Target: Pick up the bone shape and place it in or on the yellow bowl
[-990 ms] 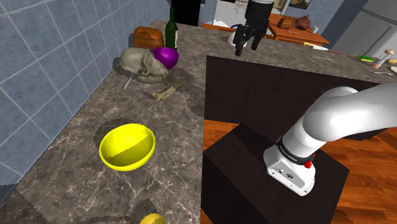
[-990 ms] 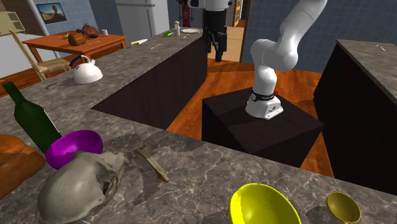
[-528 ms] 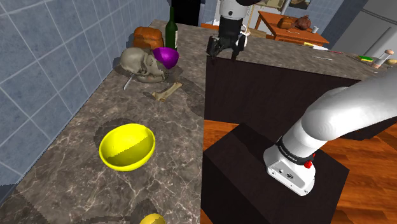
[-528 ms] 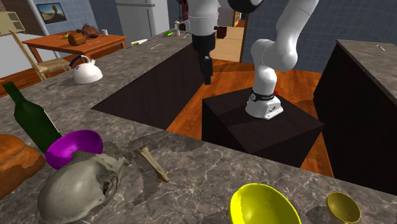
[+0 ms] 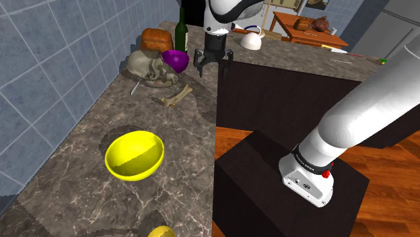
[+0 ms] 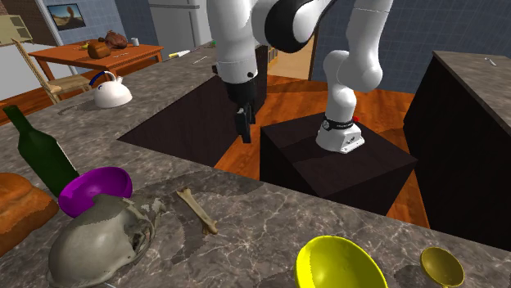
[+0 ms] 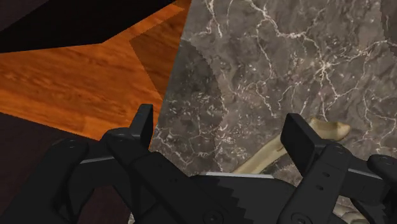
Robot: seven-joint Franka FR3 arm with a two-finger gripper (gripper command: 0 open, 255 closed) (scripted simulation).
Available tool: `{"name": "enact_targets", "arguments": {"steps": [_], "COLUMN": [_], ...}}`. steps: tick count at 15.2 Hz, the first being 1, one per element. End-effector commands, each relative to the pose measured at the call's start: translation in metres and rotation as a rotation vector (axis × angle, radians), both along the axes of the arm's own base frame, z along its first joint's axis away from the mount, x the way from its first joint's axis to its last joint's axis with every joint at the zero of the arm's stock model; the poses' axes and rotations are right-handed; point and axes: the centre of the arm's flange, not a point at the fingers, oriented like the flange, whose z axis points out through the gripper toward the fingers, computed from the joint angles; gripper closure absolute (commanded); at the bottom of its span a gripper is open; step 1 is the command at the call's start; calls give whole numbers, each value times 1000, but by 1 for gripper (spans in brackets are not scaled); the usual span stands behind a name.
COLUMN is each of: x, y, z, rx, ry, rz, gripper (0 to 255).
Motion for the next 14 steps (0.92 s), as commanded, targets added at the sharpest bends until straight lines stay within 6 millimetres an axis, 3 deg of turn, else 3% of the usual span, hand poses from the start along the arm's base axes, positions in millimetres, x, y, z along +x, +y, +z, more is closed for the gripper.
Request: {"name": "enact_targets", "arguments": {"steps": [1, 7, 14], "x": [19, 79, 148], "y": [5, 14, 12], "z": [-19, -72, -137], "rx": [6, 22, 41], "ry": [13, 48, 90], "rz": [-74, -278, -516], "gripper": [0, 0, 0]}}
